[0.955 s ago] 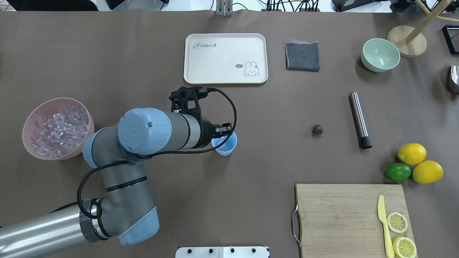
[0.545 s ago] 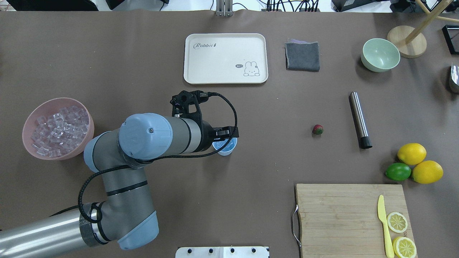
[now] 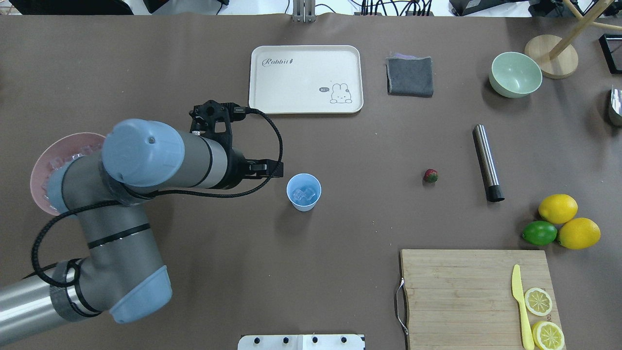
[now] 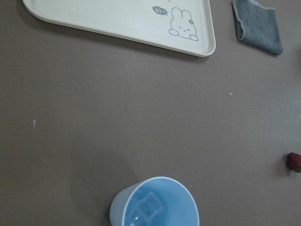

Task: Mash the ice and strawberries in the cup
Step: 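Release the ice cube into the cup and withdraw the left arm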

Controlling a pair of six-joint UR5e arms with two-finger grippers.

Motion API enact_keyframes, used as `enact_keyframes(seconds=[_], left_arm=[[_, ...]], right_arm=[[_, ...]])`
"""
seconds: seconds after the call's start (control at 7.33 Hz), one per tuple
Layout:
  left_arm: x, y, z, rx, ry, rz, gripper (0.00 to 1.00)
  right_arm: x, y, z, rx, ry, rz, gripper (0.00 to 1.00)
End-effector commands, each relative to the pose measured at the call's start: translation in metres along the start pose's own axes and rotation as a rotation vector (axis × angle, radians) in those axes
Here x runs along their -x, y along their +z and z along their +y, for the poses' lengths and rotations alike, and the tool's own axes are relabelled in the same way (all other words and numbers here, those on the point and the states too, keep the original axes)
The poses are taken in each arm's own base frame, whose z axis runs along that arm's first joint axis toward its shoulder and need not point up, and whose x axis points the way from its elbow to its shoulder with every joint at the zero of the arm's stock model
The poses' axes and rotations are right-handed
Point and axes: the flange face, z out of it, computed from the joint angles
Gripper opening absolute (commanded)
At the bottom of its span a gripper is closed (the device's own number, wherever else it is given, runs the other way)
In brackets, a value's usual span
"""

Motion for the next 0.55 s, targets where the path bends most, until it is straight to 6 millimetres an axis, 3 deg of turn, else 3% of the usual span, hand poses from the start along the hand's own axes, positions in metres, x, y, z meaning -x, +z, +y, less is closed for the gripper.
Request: enact_keyframes(seconds=[0.0, 0.14, 0.41], left_arm=[[0.092, -0.045, -0.047, 0.036, 0.096, -0.167, 0.99], [0.143, -0.076, -0.059, 0.066, 0.171, -0.233, 0.99], [0.244, -0.137, -0.098, 0.099, 0.244, -0.307, 0.98]], right_arm=[[0.051, 0.004, -0.018, 0.002, 0.066, -0.015, 1.00], [0.079, 0.009, -0.030, 0.003, 0.093, -0.015, 1.00], [0.179, 0.037, -0.046, 0.009, 0.169, 0.003, 1.00]])
